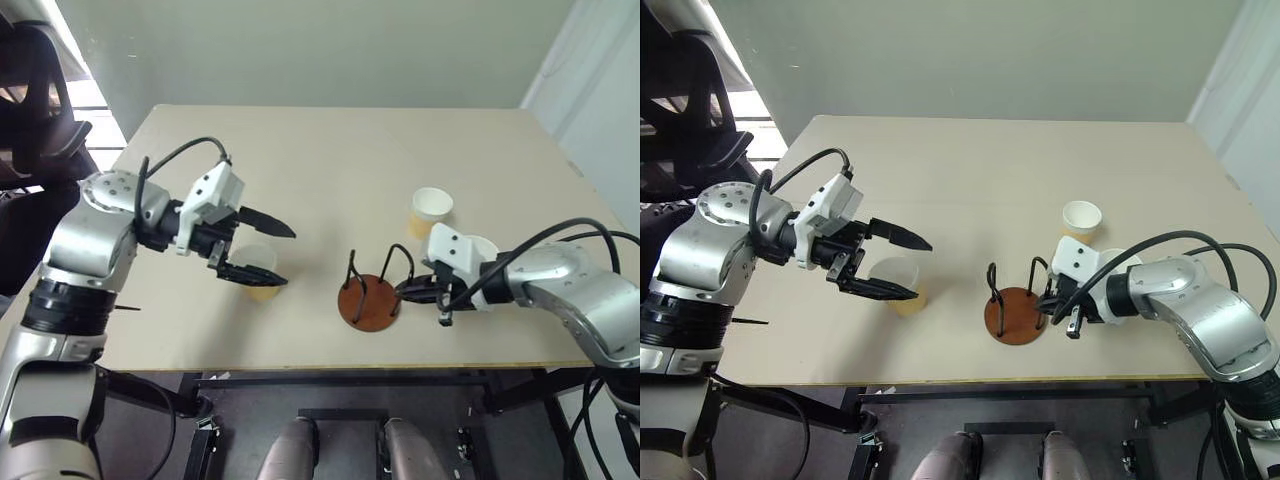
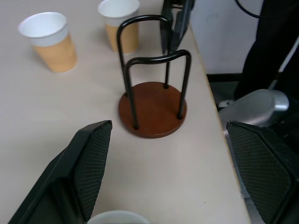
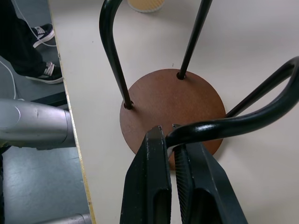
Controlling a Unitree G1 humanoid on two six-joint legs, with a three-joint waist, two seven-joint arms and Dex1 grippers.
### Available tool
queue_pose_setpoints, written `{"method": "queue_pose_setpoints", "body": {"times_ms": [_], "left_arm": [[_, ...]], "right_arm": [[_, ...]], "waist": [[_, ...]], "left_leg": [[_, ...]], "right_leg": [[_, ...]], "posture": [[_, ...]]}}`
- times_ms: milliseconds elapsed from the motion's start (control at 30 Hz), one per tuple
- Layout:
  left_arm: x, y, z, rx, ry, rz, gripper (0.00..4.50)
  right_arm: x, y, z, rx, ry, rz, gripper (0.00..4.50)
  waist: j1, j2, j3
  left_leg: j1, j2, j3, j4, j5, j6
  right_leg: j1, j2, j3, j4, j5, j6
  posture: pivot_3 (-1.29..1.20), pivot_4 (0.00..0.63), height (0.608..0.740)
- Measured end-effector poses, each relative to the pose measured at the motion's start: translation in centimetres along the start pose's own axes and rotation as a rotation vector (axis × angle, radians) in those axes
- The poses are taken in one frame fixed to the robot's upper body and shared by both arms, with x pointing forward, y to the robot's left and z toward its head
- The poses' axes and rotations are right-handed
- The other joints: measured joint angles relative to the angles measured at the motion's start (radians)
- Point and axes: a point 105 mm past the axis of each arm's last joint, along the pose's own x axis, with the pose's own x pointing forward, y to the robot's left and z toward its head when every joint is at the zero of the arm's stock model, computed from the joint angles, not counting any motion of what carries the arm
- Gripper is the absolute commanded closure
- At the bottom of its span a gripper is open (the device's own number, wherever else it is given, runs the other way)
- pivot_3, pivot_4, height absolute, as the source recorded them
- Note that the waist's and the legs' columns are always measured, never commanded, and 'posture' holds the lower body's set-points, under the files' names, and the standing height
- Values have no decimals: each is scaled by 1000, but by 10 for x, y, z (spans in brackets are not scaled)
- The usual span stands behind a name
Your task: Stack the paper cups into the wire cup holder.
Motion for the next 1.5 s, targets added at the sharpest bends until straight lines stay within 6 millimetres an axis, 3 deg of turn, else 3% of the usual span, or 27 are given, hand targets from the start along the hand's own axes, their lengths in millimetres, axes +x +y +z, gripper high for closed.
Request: {"method": "queue_pose_setpoints", "body": {"times_ms": [467,1000,1100,1233,1500], "left_arm": [[2,-4,-1,-16,12,-17,278],[4,-5,1,-19,14,-25,278],[4,-5,1,-19,14,-25,278],[5,-5,-1,-24,13,-27,278],[6,-6,-1,-25,8,-30,278]], "right_arm": [[5,-19,-3,4,-1,-52,4485],[0,-13,-7,-89,42,3,4485],[0,-12,-11,-93,55,15,3742],[4,-7,-18,-56,69,43,2400],[3,-12,-9,27,11,4,2400]], "waist": [[0,0,0],[2,-1,-1],[2,-2,-1],[2,-2,-1],[3,-2,-1]], "left_leg": [[0,0,0,0,-1,0],[0,0,0,0,-1,0],[0,0,0,0,-1,0],[0,0,0,0,-1,0],[0,0,0,0,-1,0]], "right_leg": [[0,0,0,0,0,0],[1,0,0,0,0,0],[1,0,0,0,0,0],[1,0,0,0,0,0],[1,0,0,-1,0,0]], "posture": [[0,150,740],[0,150,740],[0,150,740],[0,150,740],[0,150,740]]}}
